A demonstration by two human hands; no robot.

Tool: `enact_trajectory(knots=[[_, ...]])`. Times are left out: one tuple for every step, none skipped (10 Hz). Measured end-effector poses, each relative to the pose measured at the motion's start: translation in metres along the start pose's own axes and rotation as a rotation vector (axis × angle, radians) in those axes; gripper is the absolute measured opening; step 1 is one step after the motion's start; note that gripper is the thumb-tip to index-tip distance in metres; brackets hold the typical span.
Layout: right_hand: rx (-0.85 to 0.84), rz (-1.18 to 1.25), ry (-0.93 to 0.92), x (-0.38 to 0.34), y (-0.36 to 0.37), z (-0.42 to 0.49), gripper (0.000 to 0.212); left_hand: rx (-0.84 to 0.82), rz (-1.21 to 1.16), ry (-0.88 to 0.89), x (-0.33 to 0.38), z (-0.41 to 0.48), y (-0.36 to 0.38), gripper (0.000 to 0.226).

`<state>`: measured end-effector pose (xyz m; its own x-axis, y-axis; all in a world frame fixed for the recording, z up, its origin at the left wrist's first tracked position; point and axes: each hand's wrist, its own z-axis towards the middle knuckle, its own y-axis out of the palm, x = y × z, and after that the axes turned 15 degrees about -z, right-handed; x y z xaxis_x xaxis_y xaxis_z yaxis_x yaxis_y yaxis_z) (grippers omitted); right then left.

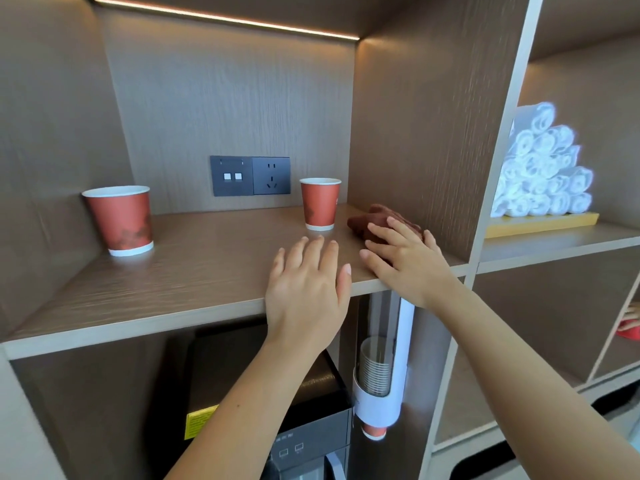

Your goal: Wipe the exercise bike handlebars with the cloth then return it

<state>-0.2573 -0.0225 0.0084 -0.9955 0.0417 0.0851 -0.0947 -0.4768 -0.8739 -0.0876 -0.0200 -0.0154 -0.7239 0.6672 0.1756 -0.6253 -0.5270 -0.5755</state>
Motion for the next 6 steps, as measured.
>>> enact_trajectory(knots=[[-0.099, -0.032, 0.065, 0.003, 0.0, 0.006, 0.057, 0.006, -0.007, -0.002, 0.001, -0.001, 0.0, 0.04], [-0.171, -0.089, 0.099, 0.003, -0.002, 0.014, 0.059, 0.019, -0.015, 0.003, 0.0, -0.002, -0.001, 0.04], [-0.206, -0.131, 0.108, 0.002, -0.002, 0.019, 0.056, 0.027, -0.009, 0.007, 0.0, -0.005, -0.004, 0.041], [-0.156, -0.154, 0.087, 0.0, 0.0, 0.017, 0.052, 0.034, 0.037, 0.012, -0.002, -0.014, -0.006, 0.042], [-0.015, -0.024, 0.117, -0.005, -0.005, 0.004, 0.046, 0.027, 0.029, 0.016, -0.003, -0.027, -0.014, 0.042], [0.129, 0.03, 0.035, -0.026, -0.004, -0.015, 0.045, 0.043, 0.043, -0.012, -0.008, -0.041, -0.022, 0.041]])
